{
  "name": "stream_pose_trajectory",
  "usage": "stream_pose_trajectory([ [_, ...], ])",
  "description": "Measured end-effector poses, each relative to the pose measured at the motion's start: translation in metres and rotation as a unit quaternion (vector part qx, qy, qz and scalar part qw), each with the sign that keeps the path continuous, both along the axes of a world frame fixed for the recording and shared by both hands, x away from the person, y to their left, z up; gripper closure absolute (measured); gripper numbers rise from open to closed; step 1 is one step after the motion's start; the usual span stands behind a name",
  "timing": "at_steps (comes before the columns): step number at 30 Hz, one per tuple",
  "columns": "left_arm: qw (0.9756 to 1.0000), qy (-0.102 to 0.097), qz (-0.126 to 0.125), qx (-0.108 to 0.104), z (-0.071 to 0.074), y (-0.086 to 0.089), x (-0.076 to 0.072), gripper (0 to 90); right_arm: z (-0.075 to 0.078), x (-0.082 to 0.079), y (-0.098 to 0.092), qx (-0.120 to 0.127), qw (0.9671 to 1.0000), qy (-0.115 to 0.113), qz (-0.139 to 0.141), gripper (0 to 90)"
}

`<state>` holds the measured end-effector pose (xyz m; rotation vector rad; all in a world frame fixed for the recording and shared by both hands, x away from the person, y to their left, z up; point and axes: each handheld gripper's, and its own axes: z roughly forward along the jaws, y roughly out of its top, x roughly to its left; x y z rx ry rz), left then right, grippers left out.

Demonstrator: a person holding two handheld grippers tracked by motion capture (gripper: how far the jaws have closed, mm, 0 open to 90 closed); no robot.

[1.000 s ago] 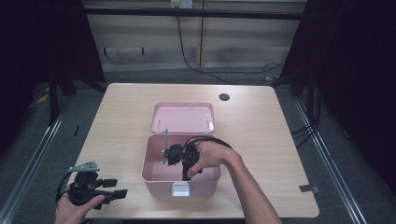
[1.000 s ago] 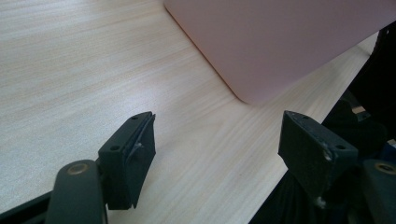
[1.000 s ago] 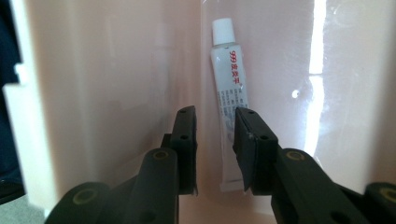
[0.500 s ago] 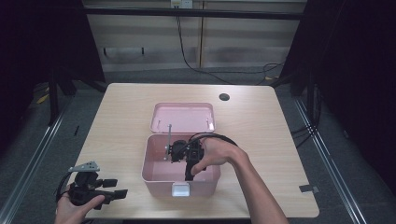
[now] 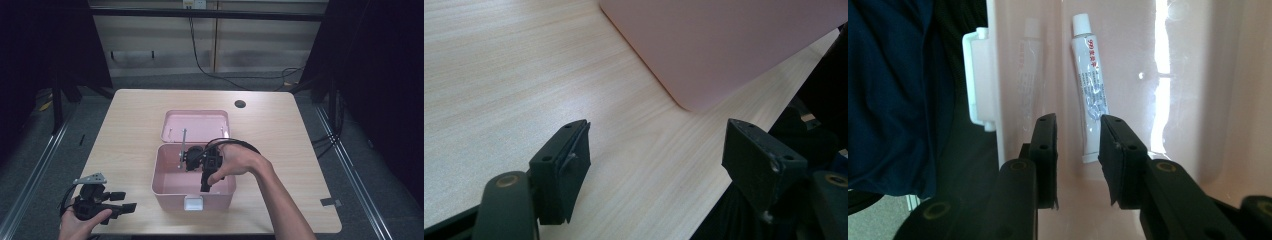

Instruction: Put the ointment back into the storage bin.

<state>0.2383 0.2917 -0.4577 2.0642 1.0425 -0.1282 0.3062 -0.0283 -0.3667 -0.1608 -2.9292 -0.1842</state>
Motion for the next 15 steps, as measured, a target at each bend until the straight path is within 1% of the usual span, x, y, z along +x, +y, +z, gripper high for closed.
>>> stream_pose_trajectory([
  [2,1.0000,0.000,0.001,-0.001,0.000,-0.001,0.000,27.1,0.005,0.000,-0.002,0.001,1.0000,-0.002,-0.001,69.2],
  [3,1.0000,0.000,0.001,-0.001,0.000,-0.001,0.000,27.1,0.005,0.000,-0.002,0.001,1.0000,-0.002,-0.001,69.2],
  [4,1.0000,0.000,0.000,0.000,0.000,0.000,0.000,27.1,0.006,-0.001,-0.002,0.006,1.0000,-0.004,-0.002,69.2],
  [5,1.0000,0.000,0.000,0.000,0.000,0.000,0.000,27.1,0.008,0.000,-0.003,0.003,1.0000,-0.006,-0.002,69.1],
  [6,1.0000,0.000,0.002,0.000,0.000,-0.001,0.000,27.1,0.012,-0.001,-0.004,-0.005,1.0000,-0.007,-0.005,68.9],
  [7,1.0000,0.000,0.002,0.000,0.000,-0.001,0.000,27.1,0.013,-0.001,-0.004,-0.007,0.9999,-0.011,-0.004,68.9],
  [9,1.0000,0.000,0.002,0.000,0.000,-0.001,0.000,27.1,0.014,-0.001,-0.005,-0.011,0.9999,-0.012,-0.006,68.9],
  [10,1.0000,0.001,0.001,-0.001,0.000,0.000,0.000,27.1,0.014,-0.002,-0.005,-0.004,0.9999,-0.015,-0.008,68.9],
  [13,1.0000,0.000,0.002,-0.001,0.000,-0.001,0.000,27.1,0.020,-0.004,-0.009,0.001,0.9995,-0.028,-0.014,68.9],
  [15,1.0000,0.000,0.001,0.000,0.000,-0.001,0.000,27.1,0.022,-0.004,-0.010,0.000,0.9995,-0.028,-0.013,68.7],
])
